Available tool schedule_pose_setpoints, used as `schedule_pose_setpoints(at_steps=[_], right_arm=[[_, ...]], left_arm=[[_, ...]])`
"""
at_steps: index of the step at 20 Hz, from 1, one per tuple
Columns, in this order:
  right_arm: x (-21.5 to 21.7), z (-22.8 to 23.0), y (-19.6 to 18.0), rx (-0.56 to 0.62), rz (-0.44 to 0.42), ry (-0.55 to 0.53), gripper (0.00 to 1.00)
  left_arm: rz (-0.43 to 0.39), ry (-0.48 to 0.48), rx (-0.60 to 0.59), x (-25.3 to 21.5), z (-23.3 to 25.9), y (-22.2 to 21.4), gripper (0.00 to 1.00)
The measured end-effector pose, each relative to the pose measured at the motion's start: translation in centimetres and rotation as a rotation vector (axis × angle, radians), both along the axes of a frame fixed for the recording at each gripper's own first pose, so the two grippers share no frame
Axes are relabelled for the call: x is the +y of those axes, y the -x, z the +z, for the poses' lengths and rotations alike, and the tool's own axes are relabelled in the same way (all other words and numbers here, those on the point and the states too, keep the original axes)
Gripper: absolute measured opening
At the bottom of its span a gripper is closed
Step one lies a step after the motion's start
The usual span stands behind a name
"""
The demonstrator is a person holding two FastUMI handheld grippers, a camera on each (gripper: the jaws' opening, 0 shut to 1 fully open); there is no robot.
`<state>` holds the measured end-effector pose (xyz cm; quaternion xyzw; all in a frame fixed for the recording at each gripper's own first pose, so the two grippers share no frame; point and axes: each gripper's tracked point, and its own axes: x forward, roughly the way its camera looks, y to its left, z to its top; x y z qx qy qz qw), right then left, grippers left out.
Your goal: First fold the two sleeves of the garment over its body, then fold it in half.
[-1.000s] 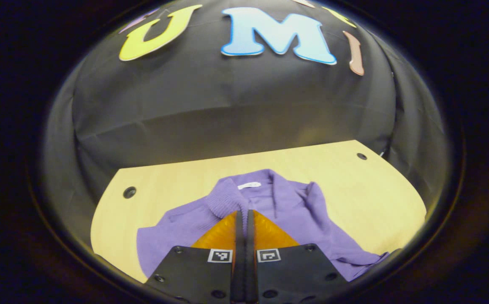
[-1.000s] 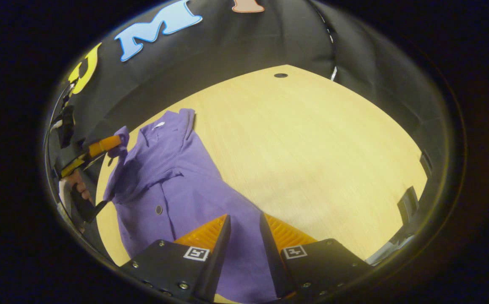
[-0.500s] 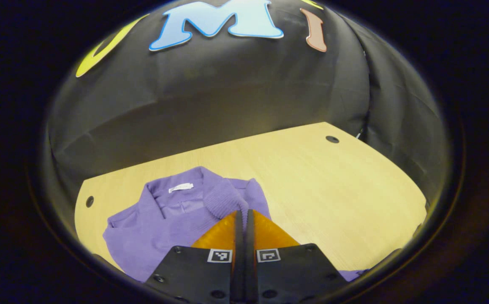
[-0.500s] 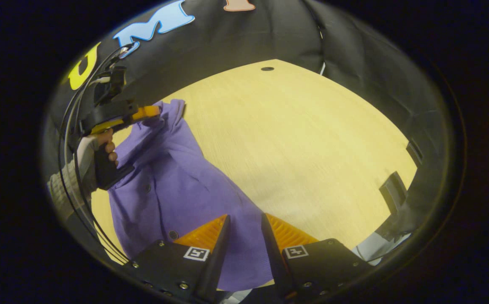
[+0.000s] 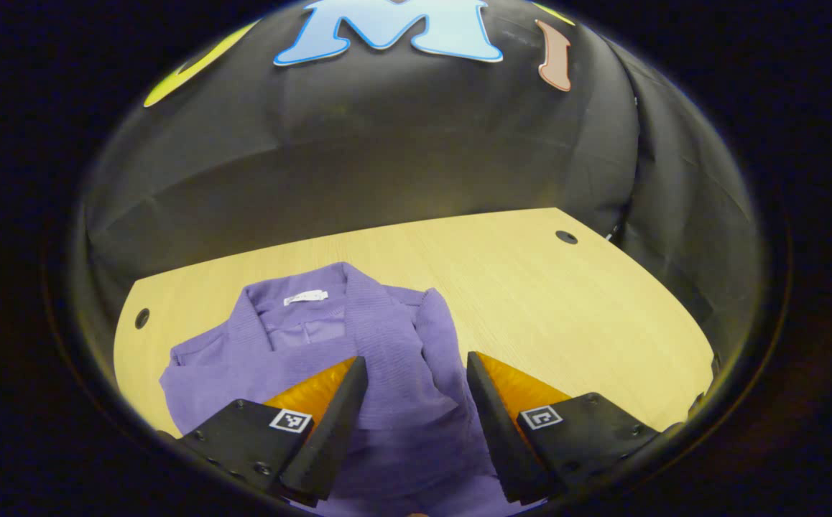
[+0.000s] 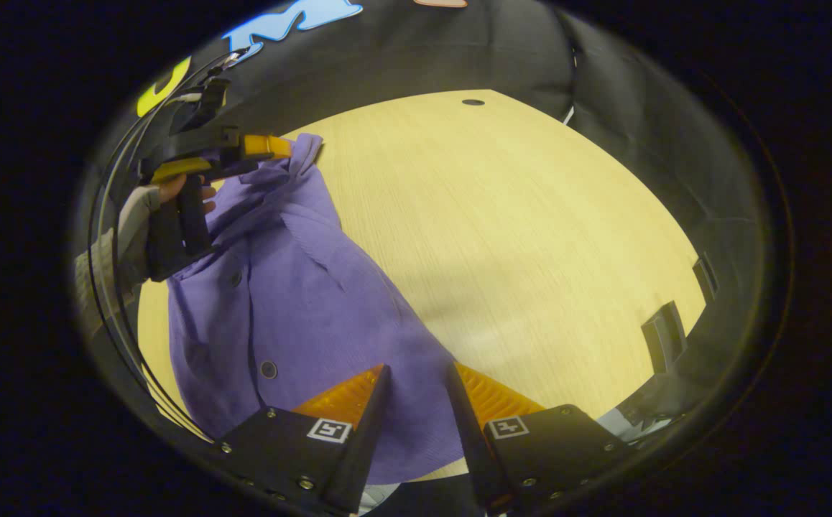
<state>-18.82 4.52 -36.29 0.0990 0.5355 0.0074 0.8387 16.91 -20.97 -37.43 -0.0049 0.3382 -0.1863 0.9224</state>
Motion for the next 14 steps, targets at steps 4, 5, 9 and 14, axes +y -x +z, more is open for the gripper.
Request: schedule_pose_setpoints(at_steps=[4,5,9,14], right_arm=[[0.5,-1.8,0.7,0.040,0.098,0.041,0.54],[0.5,-1.9,0.8,0.046,0.116,0.049,0.53],[0.5,-2.1,1.1,0.053,0.190,0.077,0.55],[0.4,-2.3,1.4,0.061,0.219,0.093,0.57]], left_arm=[[0.096,0.009,-0.031,6.7,3.2,2.1,0.90],[0.114,0.002,-0.035,7.9,3.4,2.5,0.90],[0.203,-0.011,-0.021,13.5,3.7,5.2,0.90],[0.270,-0.029,-0.002,17.7,3.9,9.8,0.89]])
